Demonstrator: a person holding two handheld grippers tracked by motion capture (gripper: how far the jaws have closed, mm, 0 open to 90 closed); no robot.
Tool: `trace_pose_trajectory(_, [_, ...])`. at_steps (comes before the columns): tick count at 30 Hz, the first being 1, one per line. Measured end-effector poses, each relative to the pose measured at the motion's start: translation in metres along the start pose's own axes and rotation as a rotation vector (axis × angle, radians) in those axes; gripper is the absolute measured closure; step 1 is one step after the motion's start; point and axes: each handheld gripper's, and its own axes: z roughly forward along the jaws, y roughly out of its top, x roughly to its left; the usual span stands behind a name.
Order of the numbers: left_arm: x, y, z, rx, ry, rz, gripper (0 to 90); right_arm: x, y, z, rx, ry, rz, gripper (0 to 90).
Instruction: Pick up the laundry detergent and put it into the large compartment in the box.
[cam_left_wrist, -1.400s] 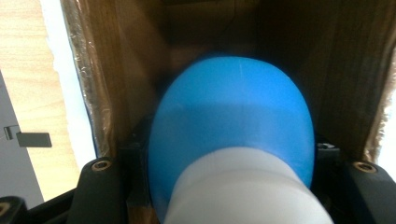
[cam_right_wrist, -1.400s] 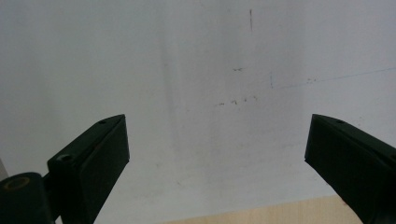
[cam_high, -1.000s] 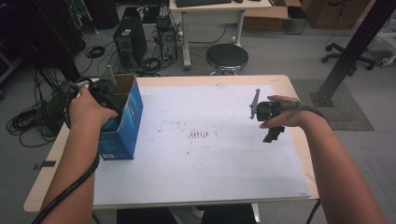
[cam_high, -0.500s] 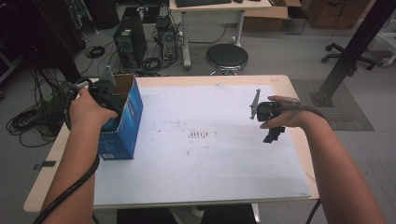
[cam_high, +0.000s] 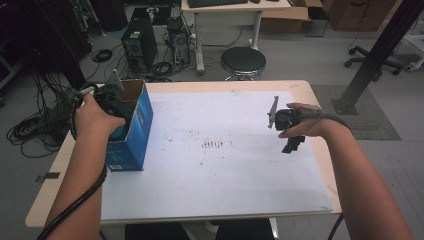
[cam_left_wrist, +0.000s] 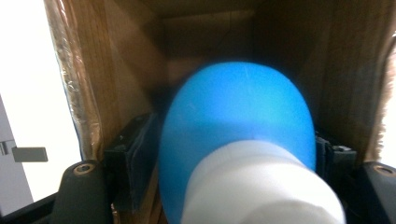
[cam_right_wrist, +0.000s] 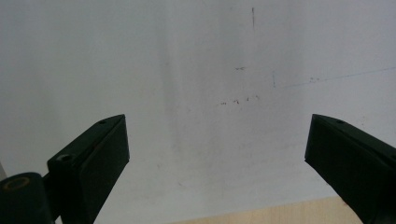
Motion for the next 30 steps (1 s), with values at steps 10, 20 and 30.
trace_pose_trajectory(10, [0.001, -0.001, -0.006, -0.007, -0.006, -0.006, 28.2, 0.000, 0.000, 0.000, -0.003, 0.000, 0.001, 6.2])
trace_pose_trajectory(20, [0.000, -0.004, -0.019, -0.026, 0.010, -0.011, 23.7, 0.000, 0.000, -0.002, -0.006, -0.002, -0.003, 6.1])
trace_pose_trajectory(30, [-0.002, -0.007, -0.033, -0.015, 0.003, -0.010, 21.1, 0.000, 0.002, -0.004, -0.015, -0.007, -0.010, 6.1])
